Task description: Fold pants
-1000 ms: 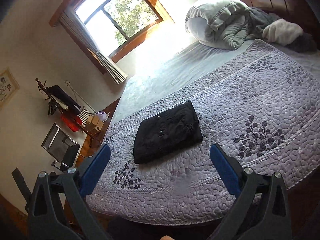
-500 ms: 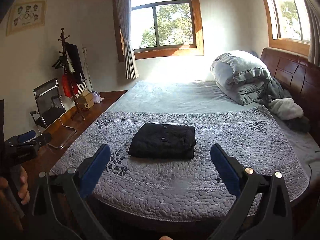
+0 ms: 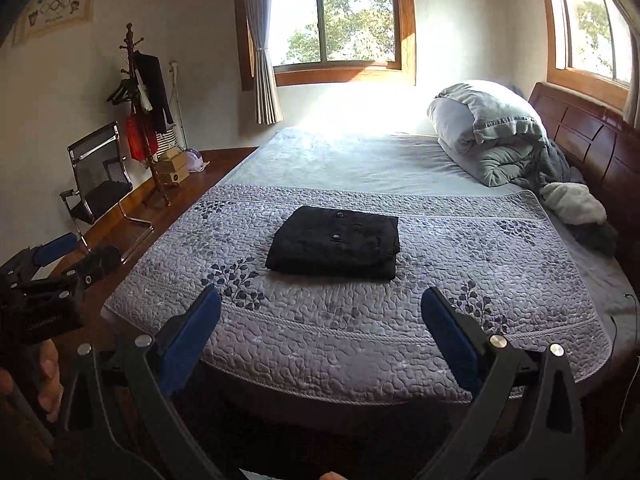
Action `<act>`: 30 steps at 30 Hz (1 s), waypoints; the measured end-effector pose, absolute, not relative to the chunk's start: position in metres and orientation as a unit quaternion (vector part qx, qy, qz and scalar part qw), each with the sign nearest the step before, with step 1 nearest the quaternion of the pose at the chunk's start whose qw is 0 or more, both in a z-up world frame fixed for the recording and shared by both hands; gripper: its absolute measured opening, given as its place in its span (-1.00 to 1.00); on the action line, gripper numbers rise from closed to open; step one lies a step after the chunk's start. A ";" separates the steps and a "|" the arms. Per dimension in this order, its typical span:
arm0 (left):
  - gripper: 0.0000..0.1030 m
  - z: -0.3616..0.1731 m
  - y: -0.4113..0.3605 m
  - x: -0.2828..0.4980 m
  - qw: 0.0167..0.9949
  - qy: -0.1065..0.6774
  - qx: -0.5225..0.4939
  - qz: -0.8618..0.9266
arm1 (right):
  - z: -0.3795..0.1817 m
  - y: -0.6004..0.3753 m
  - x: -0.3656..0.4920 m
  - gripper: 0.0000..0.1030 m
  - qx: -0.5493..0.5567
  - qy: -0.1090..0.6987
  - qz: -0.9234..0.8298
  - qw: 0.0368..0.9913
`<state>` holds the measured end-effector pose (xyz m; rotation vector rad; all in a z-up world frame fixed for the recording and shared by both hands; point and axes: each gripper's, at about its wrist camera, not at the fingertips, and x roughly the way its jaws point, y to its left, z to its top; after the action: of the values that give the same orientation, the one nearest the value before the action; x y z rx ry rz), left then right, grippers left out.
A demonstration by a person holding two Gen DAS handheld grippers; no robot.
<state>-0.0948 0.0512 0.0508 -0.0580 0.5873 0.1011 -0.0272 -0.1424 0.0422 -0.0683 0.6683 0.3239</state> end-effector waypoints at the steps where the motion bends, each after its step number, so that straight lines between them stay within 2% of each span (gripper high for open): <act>1: 0.93 0.050 0.052 -0.095 0.955 0.291 -0.031 0.047 | 0.041 -0.141 -0.027 0.94 -0.036 0.329 0.156 0.931; 12: 0.93 0.049 0.063 -0.097 0.955 0.290 -0.050 0.036 | 0.034 -0.130 -0.019 0.94 -0.045 0.340 0.140 0.929; 30: 0.93 0.034 0.067 -0.056 0.947 0.315 -0.050 0.032 | 0.030 -0.127 0.017 0.94 -0.030 0.334 0.137 0.932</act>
<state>-0.0560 0.0671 0.0343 -0.1013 0.6412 0.0658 0.0165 -0.1271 0.0300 -0.0621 0.6844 0.2807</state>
